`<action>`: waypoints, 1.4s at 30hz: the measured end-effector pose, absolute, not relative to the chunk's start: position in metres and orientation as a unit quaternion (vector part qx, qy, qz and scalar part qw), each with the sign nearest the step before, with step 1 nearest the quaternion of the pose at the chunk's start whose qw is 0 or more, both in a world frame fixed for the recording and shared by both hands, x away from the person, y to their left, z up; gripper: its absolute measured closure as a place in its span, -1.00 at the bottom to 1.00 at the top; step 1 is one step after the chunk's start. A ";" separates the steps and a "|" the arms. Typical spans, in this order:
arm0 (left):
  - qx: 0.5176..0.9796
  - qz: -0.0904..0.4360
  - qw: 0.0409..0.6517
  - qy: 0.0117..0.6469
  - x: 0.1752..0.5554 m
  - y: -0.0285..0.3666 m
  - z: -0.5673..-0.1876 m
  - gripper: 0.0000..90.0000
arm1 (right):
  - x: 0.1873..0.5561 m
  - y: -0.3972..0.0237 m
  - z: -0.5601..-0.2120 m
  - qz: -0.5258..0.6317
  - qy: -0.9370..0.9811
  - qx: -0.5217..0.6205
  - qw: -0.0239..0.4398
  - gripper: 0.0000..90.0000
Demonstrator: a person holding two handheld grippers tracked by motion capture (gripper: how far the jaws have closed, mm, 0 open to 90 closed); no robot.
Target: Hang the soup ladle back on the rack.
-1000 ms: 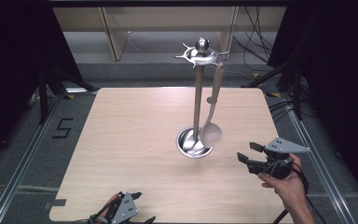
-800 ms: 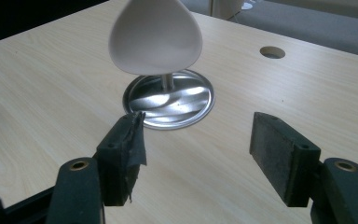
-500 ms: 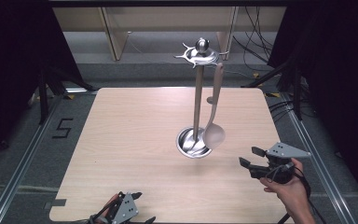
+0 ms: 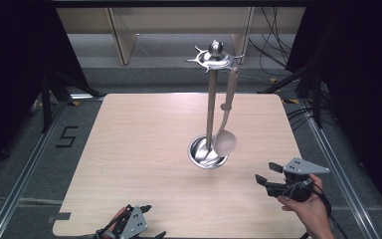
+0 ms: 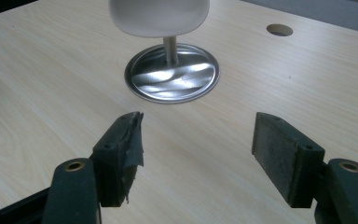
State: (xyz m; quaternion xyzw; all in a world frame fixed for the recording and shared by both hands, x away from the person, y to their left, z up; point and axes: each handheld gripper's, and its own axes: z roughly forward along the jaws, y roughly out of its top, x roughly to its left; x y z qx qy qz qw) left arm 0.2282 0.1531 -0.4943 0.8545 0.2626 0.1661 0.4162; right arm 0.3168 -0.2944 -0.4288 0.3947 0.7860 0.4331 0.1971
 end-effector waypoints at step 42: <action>0.852 0.162 0.423 0.262 0.228 0.152 -0.496 -0.67 | 0.280 -0.268 -0.467 0.404 0.833 0.349 0.148 -0.47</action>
